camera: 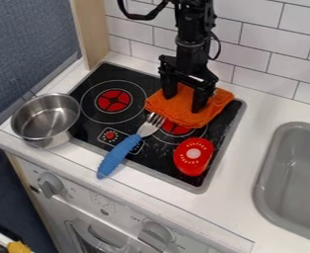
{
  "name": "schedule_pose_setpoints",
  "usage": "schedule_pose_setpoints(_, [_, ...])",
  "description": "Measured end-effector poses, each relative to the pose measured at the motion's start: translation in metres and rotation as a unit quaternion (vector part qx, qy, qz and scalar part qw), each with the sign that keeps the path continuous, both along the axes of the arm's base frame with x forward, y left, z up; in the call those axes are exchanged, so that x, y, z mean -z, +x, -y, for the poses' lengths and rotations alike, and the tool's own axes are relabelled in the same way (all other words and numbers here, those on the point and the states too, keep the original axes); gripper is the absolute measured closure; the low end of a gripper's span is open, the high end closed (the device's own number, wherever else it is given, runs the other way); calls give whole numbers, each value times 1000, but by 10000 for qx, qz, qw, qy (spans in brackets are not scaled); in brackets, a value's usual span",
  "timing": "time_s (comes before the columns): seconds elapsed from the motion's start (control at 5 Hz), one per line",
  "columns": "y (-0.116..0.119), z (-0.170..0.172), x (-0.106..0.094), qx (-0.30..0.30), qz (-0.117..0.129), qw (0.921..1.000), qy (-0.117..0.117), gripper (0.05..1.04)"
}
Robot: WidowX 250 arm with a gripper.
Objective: Move the orange cloth to the upper left corner of the stove
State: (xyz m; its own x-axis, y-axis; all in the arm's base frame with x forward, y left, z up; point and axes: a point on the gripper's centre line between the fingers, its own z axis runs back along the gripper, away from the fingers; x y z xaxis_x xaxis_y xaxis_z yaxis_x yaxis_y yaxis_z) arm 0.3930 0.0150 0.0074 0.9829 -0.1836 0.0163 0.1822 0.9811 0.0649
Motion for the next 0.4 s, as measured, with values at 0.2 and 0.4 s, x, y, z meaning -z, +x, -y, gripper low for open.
schedule_pose_setpoints(0.2, [-3,-9,0,74,-48,9997,209,82])
schedule_pose_setpoints(0.4, [-8,-31,-4,6,-56,9990,454,82])
